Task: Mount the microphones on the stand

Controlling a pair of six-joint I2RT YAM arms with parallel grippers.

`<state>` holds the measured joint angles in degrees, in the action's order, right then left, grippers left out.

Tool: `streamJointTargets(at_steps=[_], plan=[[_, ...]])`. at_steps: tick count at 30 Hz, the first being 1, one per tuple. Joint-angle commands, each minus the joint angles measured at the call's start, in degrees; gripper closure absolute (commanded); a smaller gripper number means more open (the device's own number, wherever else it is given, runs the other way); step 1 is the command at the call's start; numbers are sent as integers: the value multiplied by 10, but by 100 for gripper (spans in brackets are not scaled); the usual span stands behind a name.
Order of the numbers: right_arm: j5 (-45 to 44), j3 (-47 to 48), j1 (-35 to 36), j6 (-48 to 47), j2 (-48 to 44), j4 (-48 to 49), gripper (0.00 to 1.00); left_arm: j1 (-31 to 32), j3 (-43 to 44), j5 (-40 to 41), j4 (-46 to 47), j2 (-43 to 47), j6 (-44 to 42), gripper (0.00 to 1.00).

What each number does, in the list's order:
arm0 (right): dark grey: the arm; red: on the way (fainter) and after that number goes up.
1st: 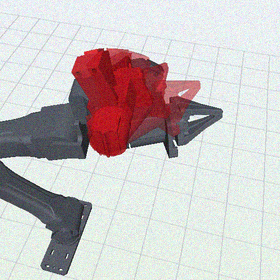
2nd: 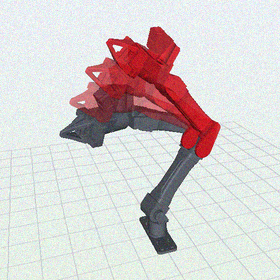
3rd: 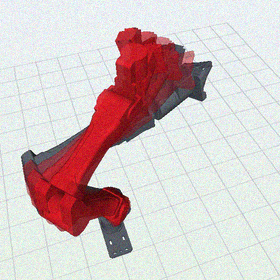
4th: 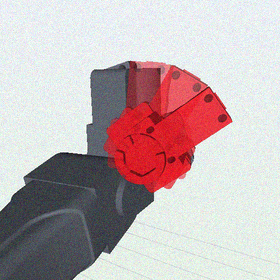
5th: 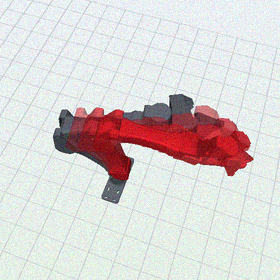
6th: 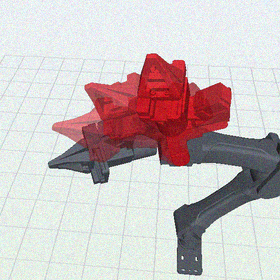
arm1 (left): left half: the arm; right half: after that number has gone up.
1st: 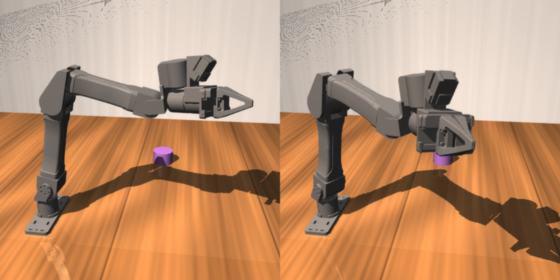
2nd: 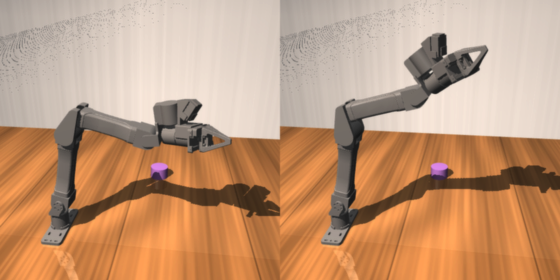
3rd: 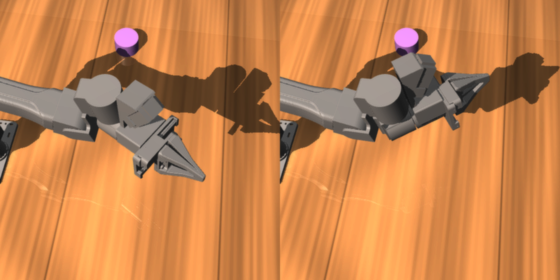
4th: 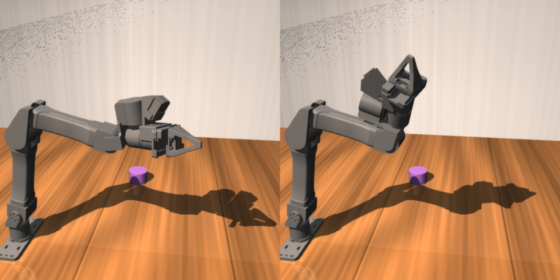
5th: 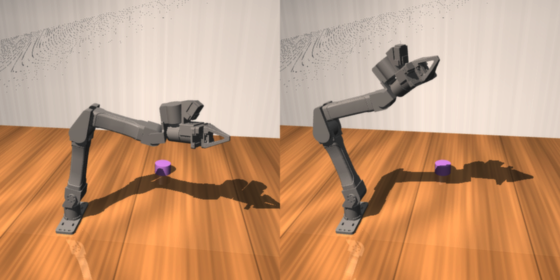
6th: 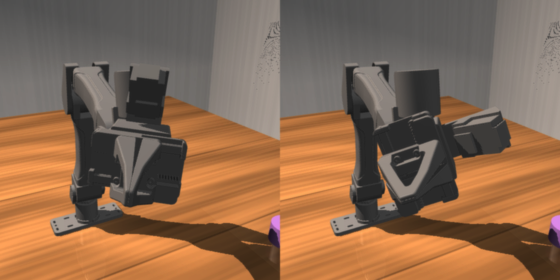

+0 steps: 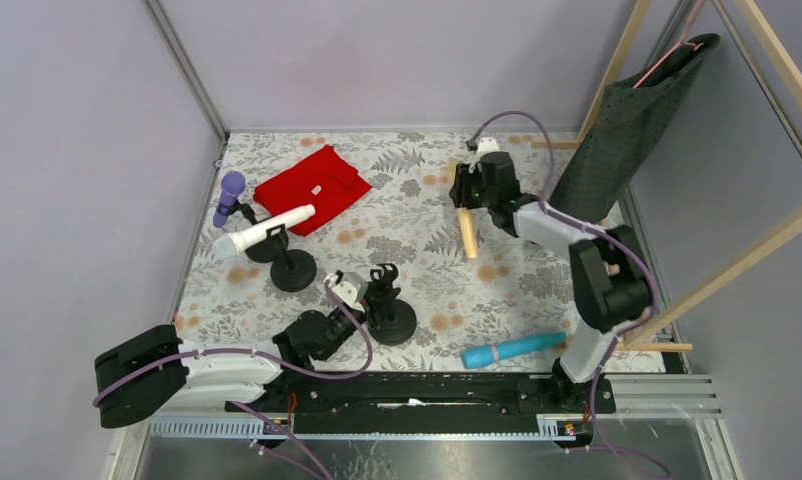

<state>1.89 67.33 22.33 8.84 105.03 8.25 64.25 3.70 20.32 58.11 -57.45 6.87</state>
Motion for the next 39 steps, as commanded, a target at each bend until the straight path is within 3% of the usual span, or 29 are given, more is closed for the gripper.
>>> streamJointTargets(at_steps=[1, 6, 9, 19, 25, 31, 39], plan=[[74, -104, -1, 16, -149, 275, 100, 1, 48, 5, -13, 4, 31, 100], [126, -266, -2, 38, -267, 550, 100, 1, 72, 4, -32, 4, 41, 100], [133, -314, -2, 71, -314, 655, 100, 1, 93, 1, -46, 3, 49, 100], [195, -302, -2, 162, -405, 733, 100, 1, 159, 2, -88, -6, 115, 100], [267, -296, 7, 258, -377, 896, 100, 1, 189, -7, -100, -9, 150, 100], [331, -244, 86, 189, -348, 899, 100, 1, 207, -16, -112, -8, 184, 100], [345, -169, 124, 199, -323, 898, 100, 1, 210, -18, -123, 1, 212, 100]])
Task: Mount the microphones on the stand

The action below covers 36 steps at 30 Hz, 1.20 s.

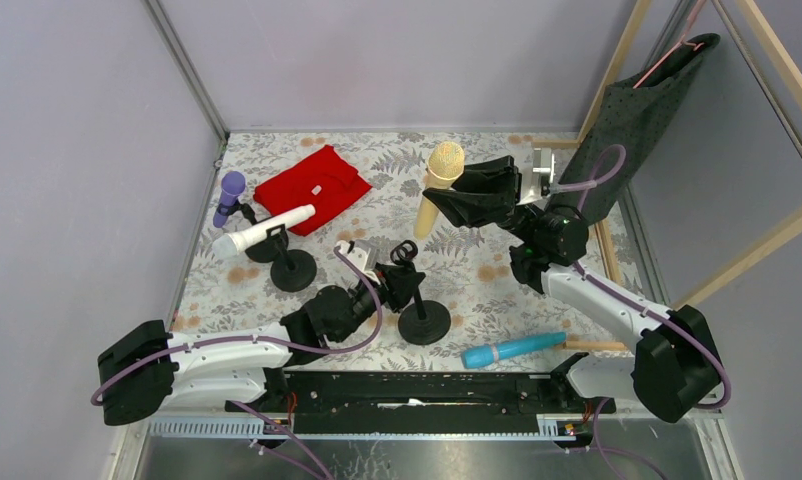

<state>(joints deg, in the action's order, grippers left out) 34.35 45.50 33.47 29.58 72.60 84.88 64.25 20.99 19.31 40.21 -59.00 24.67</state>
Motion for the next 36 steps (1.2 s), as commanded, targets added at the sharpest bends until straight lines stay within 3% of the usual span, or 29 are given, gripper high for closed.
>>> streamJointTargets(at_steps=[1, 36], plan=[[23, 55, 15, -6, 4, 132, 100, 1, 37, -10, 57, 16, 39, 100], [65, 42, 44, 13, 21, 128, 100, 1, 62, -48, 89, 35, 121, 100]])
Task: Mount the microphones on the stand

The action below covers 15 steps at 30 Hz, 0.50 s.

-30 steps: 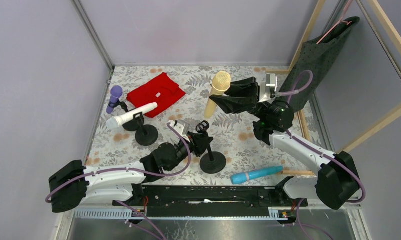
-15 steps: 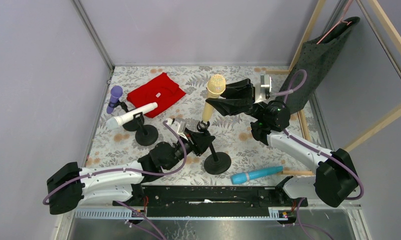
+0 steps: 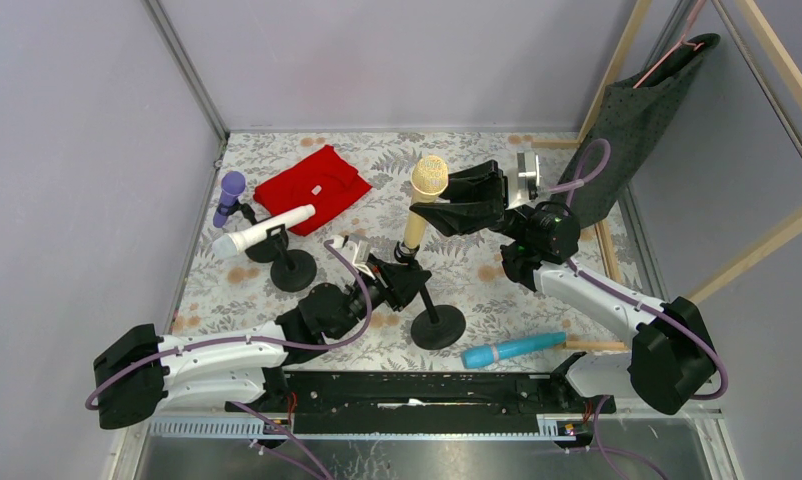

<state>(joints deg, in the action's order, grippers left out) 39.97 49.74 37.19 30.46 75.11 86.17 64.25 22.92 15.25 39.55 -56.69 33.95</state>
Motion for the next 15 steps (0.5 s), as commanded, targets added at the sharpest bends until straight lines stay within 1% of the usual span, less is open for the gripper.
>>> streamJointTargets(at_steps=[1, 15], plan=[[9, -1, 7, 5, -3, 117, 100, 1, 44, -9, 96, 12, 29, 100], [17, -1, 13, 8, 12, 118, 100, 1, 55, -27, 106, 1, 35, 100]])
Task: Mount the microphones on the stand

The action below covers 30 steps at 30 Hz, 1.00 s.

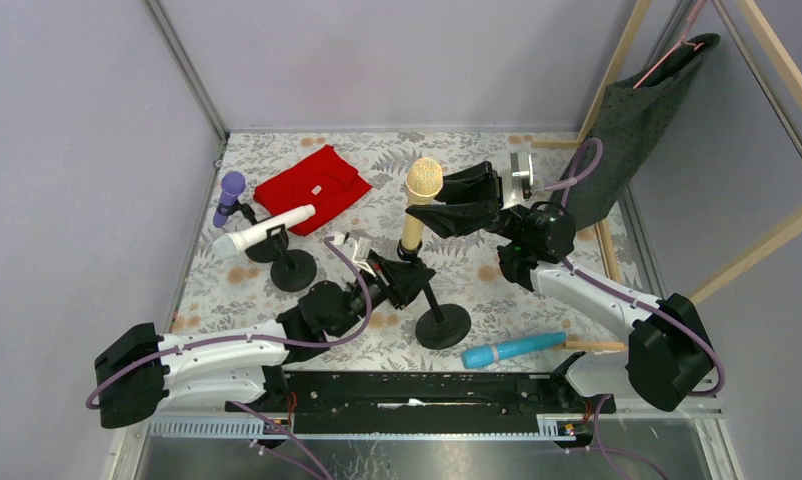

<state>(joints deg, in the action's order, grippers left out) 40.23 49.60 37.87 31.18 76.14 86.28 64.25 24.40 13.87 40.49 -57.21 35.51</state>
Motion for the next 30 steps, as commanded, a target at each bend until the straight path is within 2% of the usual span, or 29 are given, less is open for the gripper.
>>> streamJointTargets(at_steps=[1, 20, 30], plan=[[14, -1, 6, 1, 2, 118, 100, 1, 40, -13, 98, 7, 19, 100], [10, -42, 14, -16, 0, 110, 100, 1, 32, -13, 116, 29, 8, 100], [3, -107, 35, -82, -8, 66, 100, 1, 15, -6, 138, 58, -30, 100]])
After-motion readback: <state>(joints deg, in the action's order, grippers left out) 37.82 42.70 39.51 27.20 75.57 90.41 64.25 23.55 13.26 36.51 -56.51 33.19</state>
